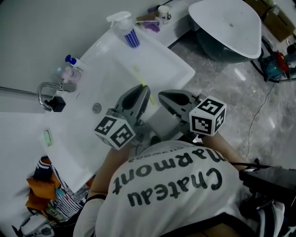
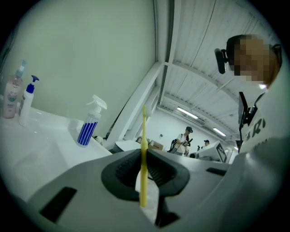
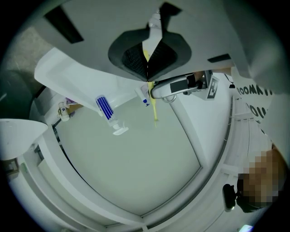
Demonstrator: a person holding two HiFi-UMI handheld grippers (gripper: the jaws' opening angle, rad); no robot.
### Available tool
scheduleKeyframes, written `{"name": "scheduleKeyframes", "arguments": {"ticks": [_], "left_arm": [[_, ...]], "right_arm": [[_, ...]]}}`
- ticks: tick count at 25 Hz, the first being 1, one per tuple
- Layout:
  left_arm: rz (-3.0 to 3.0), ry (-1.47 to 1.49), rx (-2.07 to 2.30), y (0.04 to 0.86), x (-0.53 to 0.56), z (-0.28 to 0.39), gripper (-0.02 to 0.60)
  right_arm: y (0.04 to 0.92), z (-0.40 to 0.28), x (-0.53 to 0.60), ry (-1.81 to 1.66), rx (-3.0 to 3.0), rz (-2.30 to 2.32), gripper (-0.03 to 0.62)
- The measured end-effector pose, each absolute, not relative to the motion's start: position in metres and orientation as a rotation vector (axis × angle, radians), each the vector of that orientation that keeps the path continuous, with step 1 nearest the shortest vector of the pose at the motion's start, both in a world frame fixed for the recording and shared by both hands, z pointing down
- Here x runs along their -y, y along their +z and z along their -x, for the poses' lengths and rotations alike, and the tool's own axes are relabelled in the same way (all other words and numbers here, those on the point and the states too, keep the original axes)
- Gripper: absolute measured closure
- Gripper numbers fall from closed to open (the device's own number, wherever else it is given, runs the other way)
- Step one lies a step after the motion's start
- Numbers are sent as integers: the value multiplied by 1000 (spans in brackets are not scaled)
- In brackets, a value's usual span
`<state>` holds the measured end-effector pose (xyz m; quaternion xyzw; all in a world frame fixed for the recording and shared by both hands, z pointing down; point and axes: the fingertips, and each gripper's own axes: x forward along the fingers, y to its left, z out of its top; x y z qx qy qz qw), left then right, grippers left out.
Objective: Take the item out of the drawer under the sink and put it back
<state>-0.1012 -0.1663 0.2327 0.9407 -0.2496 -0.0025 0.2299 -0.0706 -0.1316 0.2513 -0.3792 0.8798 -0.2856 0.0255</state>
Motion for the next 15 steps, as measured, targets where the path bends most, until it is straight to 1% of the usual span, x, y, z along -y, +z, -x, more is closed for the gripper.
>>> {"name": "scheduleKeyframes", "arguments": {"ticks": [6, 15], "left_arm": [[-2591, 41, 632, 237, 191, 127, 535], [-2603, 94, 535, 251, 226, 152, 535]], "right_arm": [[255, 85, 145, -889, -2688, 1292, 582], [261, 69, 138, -914, -2595, 1559, 582]]}}
